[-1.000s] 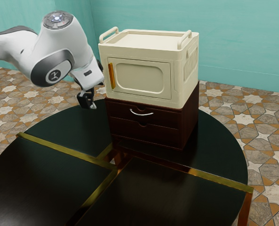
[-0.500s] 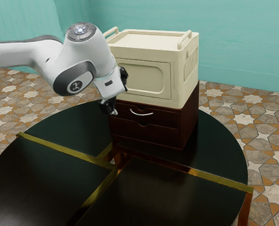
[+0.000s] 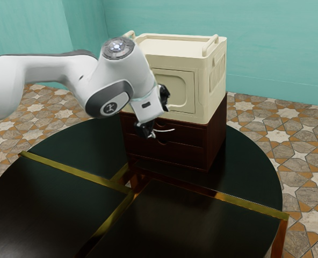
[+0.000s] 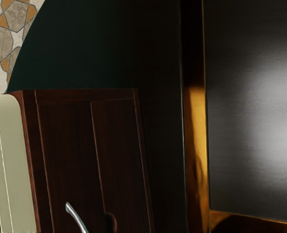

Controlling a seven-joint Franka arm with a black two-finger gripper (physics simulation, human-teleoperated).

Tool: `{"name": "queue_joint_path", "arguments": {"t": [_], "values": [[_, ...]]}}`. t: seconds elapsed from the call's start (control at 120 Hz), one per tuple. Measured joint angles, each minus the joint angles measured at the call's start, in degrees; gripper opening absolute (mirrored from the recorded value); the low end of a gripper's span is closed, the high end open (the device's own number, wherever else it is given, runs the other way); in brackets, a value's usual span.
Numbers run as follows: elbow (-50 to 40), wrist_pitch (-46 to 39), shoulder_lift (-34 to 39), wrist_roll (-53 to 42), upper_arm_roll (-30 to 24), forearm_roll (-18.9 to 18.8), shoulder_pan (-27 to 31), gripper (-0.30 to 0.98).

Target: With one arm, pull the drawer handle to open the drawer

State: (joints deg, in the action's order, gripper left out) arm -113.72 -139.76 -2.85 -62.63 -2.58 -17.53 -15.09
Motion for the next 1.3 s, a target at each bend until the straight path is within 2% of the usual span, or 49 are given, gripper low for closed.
{"name": "queue_joint_path", "arguments": {"t": [0.192,0.408,0.533,0.7,1.3], "values": [[0.1,-1.0,-1.4,-0.2,0.2,-0.6,3.3,0.69],[0.3,-3.7,-4.1,0.1,0.2,-2.4,2.8,0.69],[2.0,-4.7,-6.2,0.2,0.4,-2.8,4.5,0.69],[4.2,-5.4,-10.1,0.3,0.5,-3.0,5.0,0.69],[7.3,-7.2,-16.1,0.7,0.5,-3.0,7.5,0.69]]}}
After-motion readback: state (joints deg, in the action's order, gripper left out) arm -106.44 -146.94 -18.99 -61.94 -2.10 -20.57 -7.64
